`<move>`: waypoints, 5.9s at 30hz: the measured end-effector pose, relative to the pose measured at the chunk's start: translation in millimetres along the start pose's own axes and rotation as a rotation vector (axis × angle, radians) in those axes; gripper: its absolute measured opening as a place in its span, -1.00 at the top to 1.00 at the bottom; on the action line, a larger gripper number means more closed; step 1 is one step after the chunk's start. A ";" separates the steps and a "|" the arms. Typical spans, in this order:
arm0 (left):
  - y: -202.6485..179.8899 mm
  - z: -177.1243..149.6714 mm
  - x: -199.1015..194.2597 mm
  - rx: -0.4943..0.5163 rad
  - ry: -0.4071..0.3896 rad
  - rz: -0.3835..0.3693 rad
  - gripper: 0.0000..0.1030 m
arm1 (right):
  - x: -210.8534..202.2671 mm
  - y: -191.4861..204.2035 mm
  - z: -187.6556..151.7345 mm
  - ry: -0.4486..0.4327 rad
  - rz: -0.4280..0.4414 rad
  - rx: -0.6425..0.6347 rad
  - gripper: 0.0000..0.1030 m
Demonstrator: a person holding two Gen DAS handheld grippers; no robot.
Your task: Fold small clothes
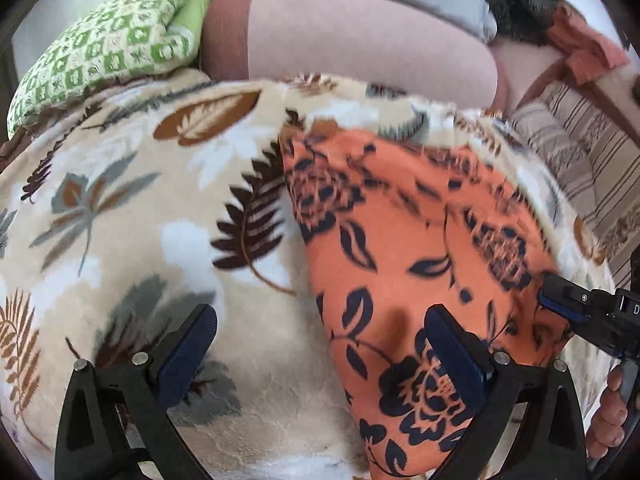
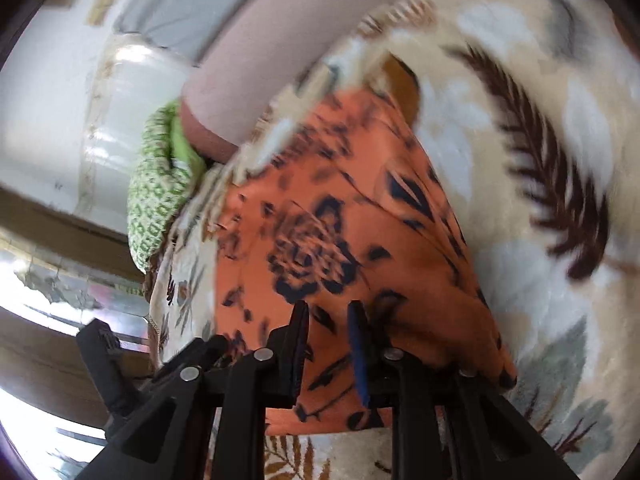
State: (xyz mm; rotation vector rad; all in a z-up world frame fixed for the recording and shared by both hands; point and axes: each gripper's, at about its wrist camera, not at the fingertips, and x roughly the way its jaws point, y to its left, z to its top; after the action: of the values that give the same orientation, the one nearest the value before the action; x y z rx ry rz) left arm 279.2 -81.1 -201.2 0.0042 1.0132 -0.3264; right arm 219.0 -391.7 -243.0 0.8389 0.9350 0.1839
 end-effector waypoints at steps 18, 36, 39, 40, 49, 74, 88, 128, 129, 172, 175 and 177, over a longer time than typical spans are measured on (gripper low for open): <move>22.7 3.9 20.3 -0.112 0.061 0.060 -1.00 | -0.7 2.2 12.7 -0.062 0.010 0.025 0.55; 39.0 6.9 31.7 -0.154 0.119 0.098 -1.00 | 31.8 26.4 21.4 -0.013 0.002 -0.034 0.54; 40.6 6.7 32.7 -0.164 0.125 0.086 -1.00 | 57.5 21.3 15.3 0.087 -0.057 -0.023 0.51; 39.8 7.5 31.1 -0.154 0.122 0.089 -1.00 | 57.8 21.9 14.6 0.076 -0.063 -0.031 0.51; 30.7 10.9 8.0 -0.119 0.083 0.000 -1.00 | 20.3 15.1 20.0 0.013 -0.056 -0.043 0.51; 9.2 6.6 18.7 -0.121 0.113 -0.140 -1.00 | -25.8 -43.2 40.5 -0.047 -0.002 0.047 -0.57; -18.8 7.9 32.0 0.100 0.062 0.082 -1.00 | 36.3 -57.5 47.7 0.109 0.089 -0.007 -0.59; -57.5 6.9 35.7 0.162 0.015 0.125 -1.00 | 75.1 -54.8 49.0 0.167 0.200 0.045 0.02; -61.7 6.7 31.9 0.182 0.011 0.121 -1.00 | 75.0 -54.9 49.1 0.168 0.201 0.045 0.02; 12.5 -2.8 70.3 -0.275 0.231 -0.612 -0.34 | 72.7 -58.2 49.4 0.175 0.213 0.042 0.02; 16.7 -4.5 71.5 -0.306 0.189 -0.616 0.00 | 72.0 -56.7 48.5 0.171 0.209 0.034 0.02; 18.2 -4.8 73.1 -0.321 0.180 -0.616 0.06 | 71.3 -55.3 47.7 0.168 0.205 0.029 0.03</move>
State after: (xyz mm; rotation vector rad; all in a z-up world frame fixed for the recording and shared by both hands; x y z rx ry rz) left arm 315.6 -82.5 -267.4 -0.5871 1.2243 -0.7291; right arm 287.5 -421.4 -312.5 0.9568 1.0097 0.4247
